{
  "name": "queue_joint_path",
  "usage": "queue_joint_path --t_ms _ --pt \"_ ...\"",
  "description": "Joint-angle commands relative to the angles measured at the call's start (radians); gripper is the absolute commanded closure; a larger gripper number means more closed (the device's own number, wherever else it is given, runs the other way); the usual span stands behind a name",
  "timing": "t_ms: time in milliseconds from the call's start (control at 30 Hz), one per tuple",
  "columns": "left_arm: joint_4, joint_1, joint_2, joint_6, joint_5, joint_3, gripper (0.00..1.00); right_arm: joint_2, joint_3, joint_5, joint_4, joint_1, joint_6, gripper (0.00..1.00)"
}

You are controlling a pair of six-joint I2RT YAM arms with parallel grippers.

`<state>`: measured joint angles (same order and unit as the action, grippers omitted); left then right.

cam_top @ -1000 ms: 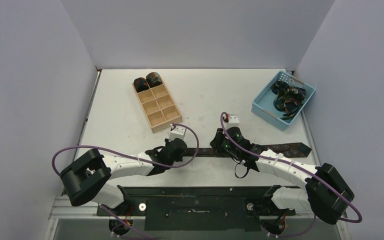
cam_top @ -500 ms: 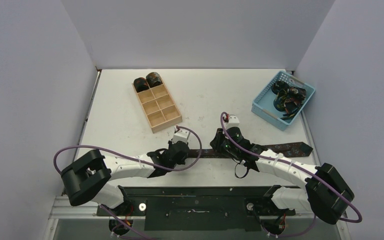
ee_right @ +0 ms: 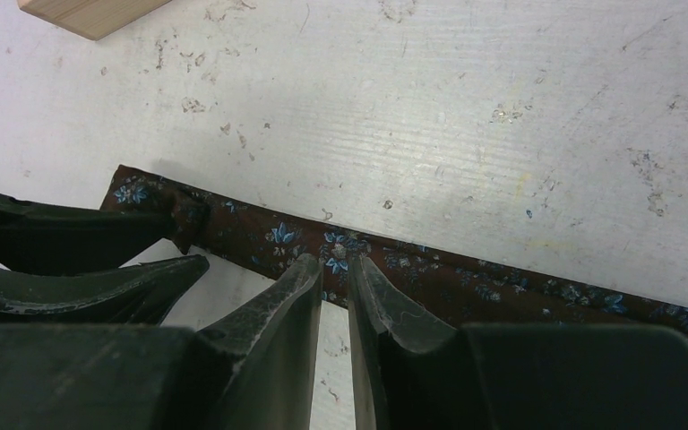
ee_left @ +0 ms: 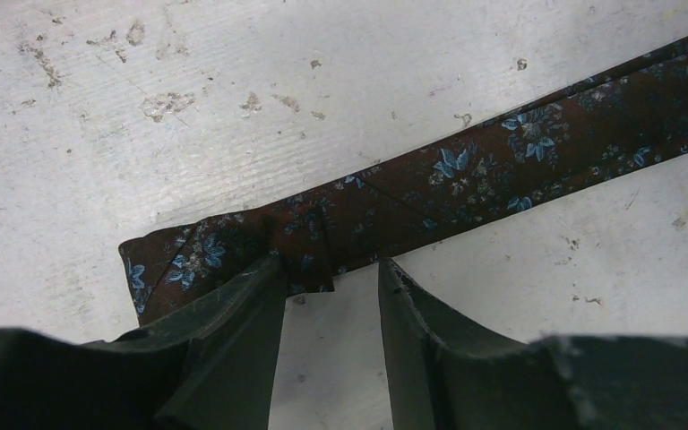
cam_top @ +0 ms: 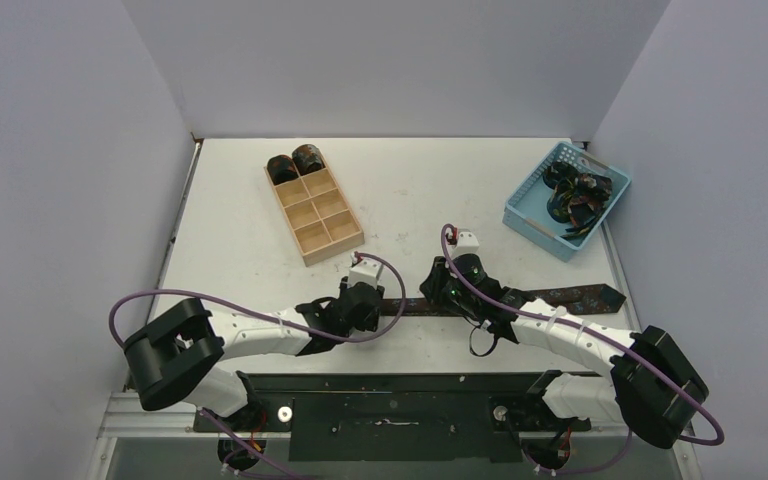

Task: Roll the ties
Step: Roll the tie at the center of the board.

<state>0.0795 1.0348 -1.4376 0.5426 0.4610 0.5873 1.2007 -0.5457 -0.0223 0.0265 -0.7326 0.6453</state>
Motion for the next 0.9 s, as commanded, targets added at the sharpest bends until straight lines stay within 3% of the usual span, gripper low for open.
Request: queue_joint_path --t_ms 0,233,400,633,767,867 --pt "0.041 0.004 0.048 0.029 -0.009 0.025 0.59 0.006 -0.018 0.004 0.032 0.005 0.014 0.8" --pt "0.009 0.005 0.123 0.041 -0.001 0.019 0.57 0.006 -0.02 0.015 0.036 0.004 0.014 0.79" --pt "-0.022 0.004 0.198 0.048 0.01 0.017 0.55 0.009 -0.024 0.096 0.071 0.003 0.018 0.71" --pt "-0.135 -0.011 0.408 0.124 0.114 -0.042 0.55 0.059 -0.065 0.227 0.154 -0.02 0.052 0.65" --pt "-0.138 -0.095 0.566 0.203 0.106 -0.132 0.55 0.147 -0.129 0.267 0.211 -0.067 0.091 0.67" --pt "-0.075 -0.237 0.648 0.27 -0.065 -0.219 0.55 0.244 -0.201 0.268 0.221 -0.122 0.1 0.77"
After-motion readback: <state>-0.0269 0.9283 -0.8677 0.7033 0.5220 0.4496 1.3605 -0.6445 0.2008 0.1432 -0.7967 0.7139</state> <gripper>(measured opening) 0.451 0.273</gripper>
